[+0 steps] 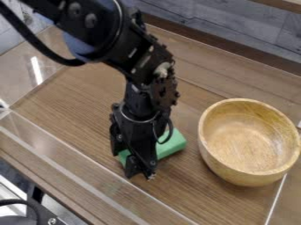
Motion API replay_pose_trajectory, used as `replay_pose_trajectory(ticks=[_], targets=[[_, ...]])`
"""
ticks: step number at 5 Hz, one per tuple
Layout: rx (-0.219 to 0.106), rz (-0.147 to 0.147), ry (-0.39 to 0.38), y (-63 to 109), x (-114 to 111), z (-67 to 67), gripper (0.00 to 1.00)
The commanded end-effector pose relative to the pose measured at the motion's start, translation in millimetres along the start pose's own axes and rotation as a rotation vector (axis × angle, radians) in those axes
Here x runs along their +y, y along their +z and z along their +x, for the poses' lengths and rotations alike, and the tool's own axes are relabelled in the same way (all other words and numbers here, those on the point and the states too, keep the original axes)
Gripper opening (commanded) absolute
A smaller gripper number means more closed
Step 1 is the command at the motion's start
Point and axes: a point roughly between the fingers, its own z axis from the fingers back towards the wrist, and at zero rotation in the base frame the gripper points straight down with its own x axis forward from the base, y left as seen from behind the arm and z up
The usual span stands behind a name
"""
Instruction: Put green stick into wooden bowl
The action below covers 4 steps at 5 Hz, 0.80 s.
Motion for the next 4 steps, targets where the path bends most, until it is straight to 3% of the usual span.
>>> replay_pose_trajectory(ticks=[1, 3, 4], targets=[[-0.073, 0.023, 0.046, 27.8, 9, 10.9, 0.00], [-0.158, 0.046, 0.166, 86.7, 37, 20.8, 0.00], [-0.154, 0.033, 0.122, 73.0, 22, 19.7, 0.00]])
